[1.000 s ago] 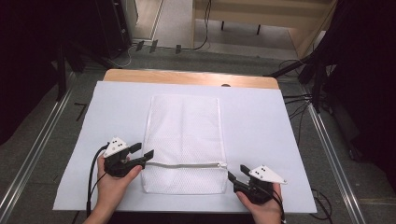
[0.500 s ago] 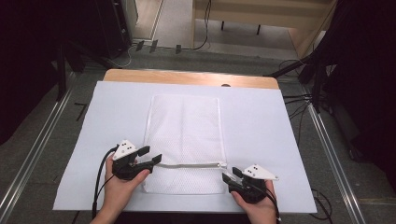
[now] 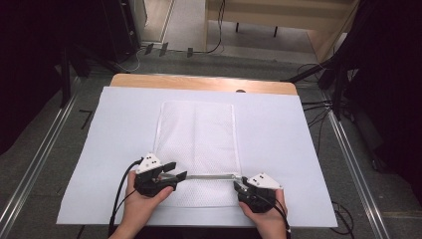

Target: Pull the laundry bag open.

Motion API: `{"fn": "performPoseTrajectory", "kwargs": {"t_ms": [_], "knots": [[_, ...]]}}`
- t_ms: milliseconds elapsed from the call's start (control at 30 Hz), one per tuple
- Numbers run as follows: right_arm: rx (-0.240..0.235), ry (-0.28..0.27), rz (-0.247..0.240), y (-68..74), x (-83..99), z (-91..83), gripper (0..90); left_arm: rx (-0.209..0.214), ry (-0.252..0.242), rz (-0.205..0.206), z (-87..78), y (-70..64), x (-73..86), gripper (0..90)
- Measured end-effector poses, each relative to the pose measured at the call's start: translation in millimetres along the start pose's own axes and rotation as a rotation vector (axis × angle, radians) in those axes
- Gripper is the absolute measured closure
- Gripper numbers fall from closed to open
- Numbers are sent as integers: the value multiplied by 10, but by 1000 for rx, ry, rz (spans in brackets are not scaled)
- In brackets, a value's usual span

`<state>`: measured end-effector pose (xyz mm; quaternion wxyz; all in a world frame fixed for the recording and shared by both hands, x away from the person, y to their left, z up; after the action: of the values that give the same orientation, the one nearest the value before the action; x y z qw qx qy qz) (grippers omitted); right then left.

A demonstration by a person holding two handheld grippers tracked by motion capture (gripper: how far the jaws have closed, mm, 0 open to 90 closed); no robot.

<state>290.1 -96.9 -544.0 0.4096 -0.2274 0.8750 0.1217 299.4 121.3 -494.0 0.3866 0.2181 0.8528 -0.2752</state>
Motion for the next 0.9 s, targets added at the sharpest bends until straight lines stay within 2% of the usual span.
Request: {"fn": "performPoseTrajectory", "kwargs": {"t_ms": [100,133,167,200,300,333,367,467,533,600,667,733,900], "knots": [[30,-1,-5,-14,-1,1,805,39,21,20,129,-178,-1,476],[32,-2,-3,-15,-3,2,834,39,21,20,129,-178,-1,487],[30,-2,-5,-14,-3,2,849,67,34,27,231,-316,-10,512],[26,-2,-3,-12,-4,1,873,82,46,33,292,-386,-9,554],[4,-6,2,-6,-7,-2,894,109,91,45,465,-549,6,698],[4,-6,2,-6,-7,-2,894,109,91,45,465,-549,6,738],[-9,-11,-3,6,-11,-7,897,122,110,38,574,-625,8,767],[-17,-30,-25,39,-30,-21,898,127,134,17,710,-696,-2,813],[-32,-43,-29,76,-49,-31,898,126,140,12,738,-704,-3,801],[-40,-56,-46,117,-72,-47,898,133,168,-1,843,-735,6,764],[-47,-69,-54,143,-95,-63,898,150,173,-4,866,-763,14,731],[-48,-79,-62,156,-117,-82,899,151,171,5,864,-780,18,704],[-49,-85,-63,163,-131,-89,899,165,151,-13,833,-793,-10,629]]}}
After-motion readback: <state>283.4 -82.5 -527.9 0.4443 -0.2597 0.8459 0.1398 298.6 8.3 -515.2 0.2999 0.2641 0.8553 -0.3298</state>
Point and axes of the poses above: each handheld gripper's, and its own axes: z roughly forward along the jaws, x roughly out of its underside, y roughly to its left, the point moved 9 cm from there along z, roughly forward along the jaws, and after that the axes turned 4 degrees about -z, right-handed, at the moved point
